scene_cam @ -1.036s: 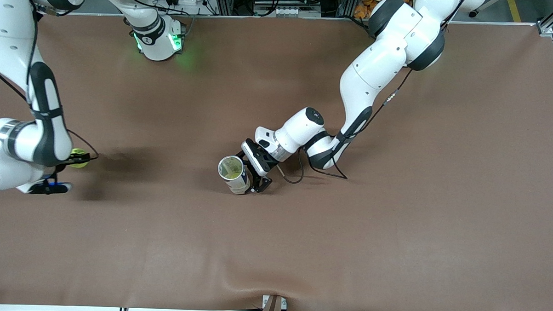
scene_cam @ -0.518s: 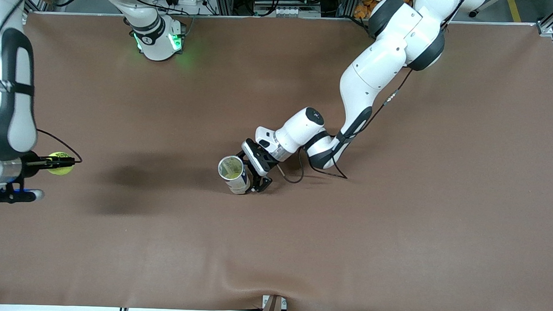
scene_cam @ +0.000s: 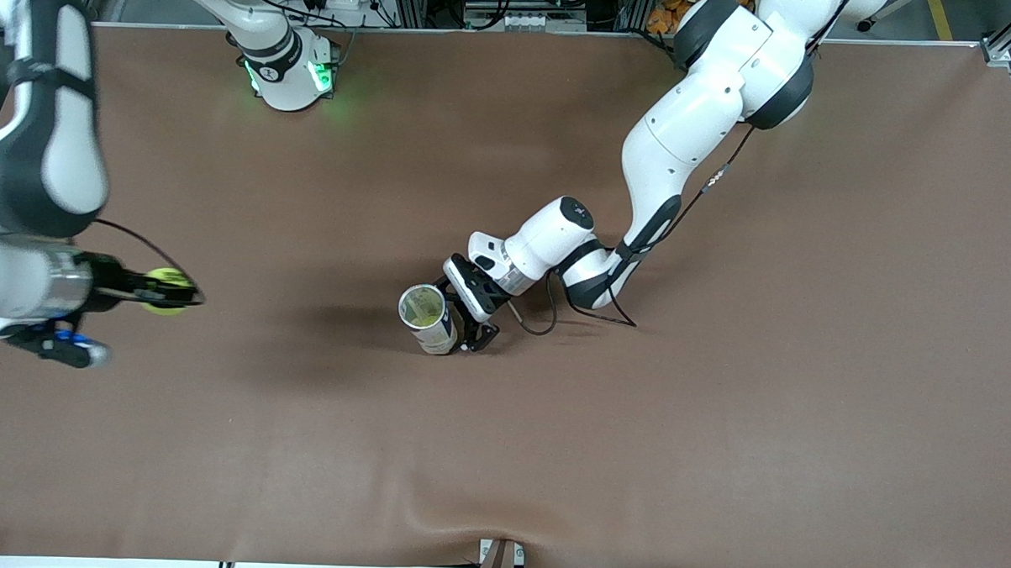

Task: Insert tennis ball vertically with right arm
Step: 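Carry the second ball with the right gripper above the can opening, then release the ball into the can and withdraw the right gripper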

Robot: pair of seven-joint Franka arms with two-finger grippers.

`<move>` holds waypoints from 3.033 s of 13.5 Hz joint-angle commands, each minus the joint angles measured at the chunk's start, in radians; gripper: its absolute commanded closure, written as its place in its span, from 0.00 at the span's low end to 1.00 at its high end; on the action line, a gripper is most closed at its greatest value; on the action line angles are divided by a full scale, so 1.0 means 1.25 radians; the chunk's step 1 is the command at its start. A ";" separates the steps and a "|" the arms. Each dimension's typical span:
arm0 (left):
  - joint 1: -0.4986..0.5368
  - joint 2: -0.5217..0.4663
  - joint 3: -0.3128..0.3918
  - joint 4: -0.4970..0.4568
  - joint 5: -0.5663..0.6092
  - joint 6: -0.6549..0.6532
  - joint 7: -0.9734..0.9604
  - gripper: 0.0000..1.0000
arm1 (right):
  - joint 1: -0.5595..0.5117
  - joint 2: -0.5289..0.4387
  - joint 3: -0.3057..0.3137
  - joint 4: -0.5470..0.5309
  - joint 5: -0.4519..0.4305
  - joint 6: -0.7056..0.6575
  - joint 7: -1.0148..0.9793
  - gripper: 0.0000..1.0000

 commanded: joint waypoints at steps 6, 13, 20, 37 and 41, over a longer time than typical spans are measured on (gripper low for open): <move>-0.002 -0.011 0.004 -0.022 0.003 0.028 0.003 0.00 | 0.215 0.010 -0.008 0.053 0.031 0.110 0.410 1.00; -0.005 -0.012 0.004 -0.022 0.005 0.035 0.002 0.00 | 0.360 0.121 -0.011 0.052 0.022 0.259 0.600 1.00; -0.003 -0.011 0.004 -0.024 0.005 0.037 0.003 0.00 | 0.364 0.136 -0.012 0.048 0.011 0.261 0.598 0.86; 0.001 -0.016 0.004 -0.046 0.005 0.040 0.004 0.00 | 0.129 -0.016 -0.018 0.051 -0.015 -0.014 0.201 0.00; 0.003 -0.016 0.004 -0.044 0.005 0.040 0.004 0.00 | -0.010 -0.075 -0.018 0.052 -0.031 -0.061 0.009 0.00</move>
